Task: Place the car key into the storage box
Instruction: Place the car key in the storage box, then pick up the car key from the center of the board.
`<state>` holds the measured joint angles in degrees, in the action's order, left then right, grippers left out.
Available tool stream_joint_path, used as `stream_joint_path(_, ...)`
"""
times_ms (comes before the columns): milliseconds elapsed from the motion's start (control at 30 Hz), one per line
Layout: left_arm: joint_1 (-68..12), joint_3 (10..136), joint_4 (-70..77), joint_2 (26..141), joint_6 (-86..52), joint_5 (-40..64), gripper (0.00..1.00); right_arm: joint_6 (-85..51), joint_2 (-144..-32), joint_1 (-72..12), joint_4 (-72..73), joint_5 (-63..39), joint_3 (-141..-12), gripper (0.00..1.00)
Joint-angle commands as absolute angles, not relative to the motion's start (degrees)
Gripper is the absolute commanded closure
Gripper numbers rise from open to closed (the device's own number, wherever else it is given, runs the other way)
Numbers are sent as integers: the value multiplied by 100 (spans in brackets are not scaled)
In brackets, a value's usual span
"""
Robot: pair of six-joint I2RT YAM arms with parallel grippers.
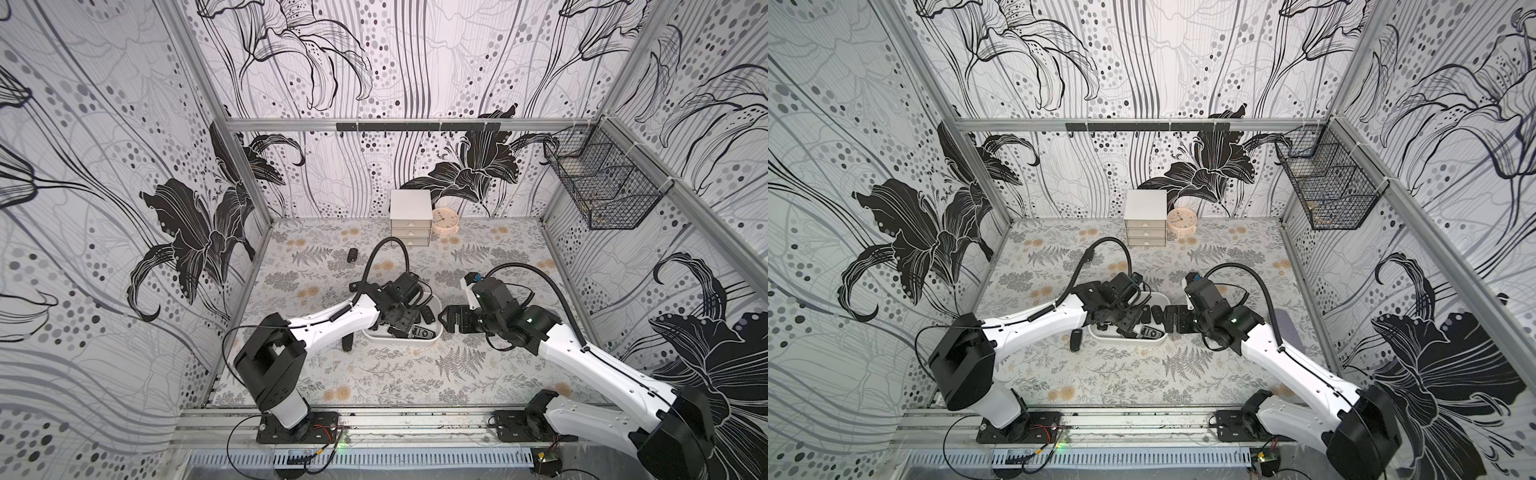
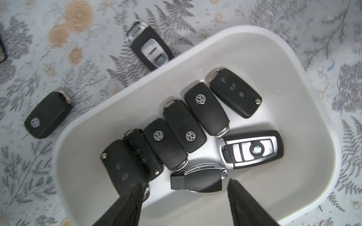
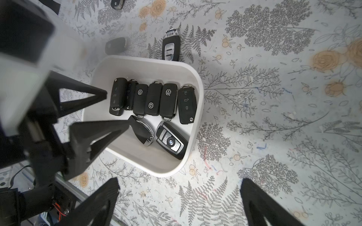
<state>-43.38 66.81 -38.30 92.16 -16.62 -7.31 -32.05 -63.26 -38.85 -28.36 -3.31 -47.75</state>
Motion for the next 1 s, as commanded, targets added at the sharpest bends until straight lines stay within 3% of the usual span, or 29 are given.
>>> stream_joint_path(0,-4029,6668,-3907,8937,-2453,-1005,15,-3086,-6486,-3866,-2628,-427,-5038,0)
stream_joint_path(100,-3862,6481,-3973,8701,-3047,-1278,1,-3018,-6701,-3859,-2461,-595,-5199,0)
stream_joint_path(333,-3650,5943,-4386,8260,-4207,-1824,1,-2934,-7301,-3867,-2066,-1117,-5601,0)
stream_joint_path(600,-3399,4991,-4746,7450,-5159,-1762,0,-2915,-7956,-3963,-1742,-1521,-5996,0)
stream_joint_path(967,-3155,3874,-3999,7355,-5499,-969,24,-2909,-8235,-4062,-1742,-1617,-6214,0)
